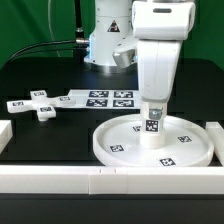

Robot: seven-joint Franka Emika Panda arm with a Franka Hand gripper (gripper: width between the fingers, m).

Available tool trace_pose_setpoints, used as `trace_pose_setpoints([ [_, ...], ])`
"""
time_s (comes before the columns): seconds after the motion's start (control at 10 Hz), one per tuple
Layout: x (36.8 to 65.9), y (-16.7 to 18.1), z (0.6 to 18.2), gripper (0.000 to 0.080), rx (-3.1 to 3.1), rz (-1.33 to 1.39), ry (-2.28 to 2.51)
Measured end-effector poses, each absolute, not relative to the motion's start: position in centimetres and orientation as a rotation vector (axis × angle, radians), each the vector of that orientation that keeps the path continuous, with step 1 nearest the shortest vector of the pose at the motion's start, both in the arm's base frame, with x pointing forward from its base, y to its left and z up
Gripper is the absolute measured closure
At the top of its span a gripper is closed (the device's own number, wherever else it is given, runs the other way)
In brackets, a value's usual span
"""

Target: Assemble round table

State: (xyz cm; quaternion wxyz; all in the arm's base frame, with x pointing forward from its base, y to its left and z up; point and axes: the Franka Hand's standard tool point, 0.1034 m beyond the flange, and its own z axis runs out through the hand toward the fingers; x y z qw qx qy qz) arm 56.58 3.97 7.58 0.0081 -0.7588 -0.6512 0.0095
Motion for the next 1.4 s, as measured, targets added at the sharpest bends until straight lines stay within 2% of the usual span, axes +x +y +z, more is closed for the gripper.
trace_pose_setpoints([
  [0.6, 56.4, 4.2, 7.5, 0.0150, -2.012, 0.078, -2.421],
  [0.8, 56.3, 4.2, 7.4, 0.0150, -2.018, 0.080, -2.414],
  [1.0, 56.3, 4.1, 7.4, 0.0398, -2.020, 0.081, -2.411],
  [1.4, 56.5, 3.5, 7.3, 0.0394, -2.065, 0.079, -2.374],
])
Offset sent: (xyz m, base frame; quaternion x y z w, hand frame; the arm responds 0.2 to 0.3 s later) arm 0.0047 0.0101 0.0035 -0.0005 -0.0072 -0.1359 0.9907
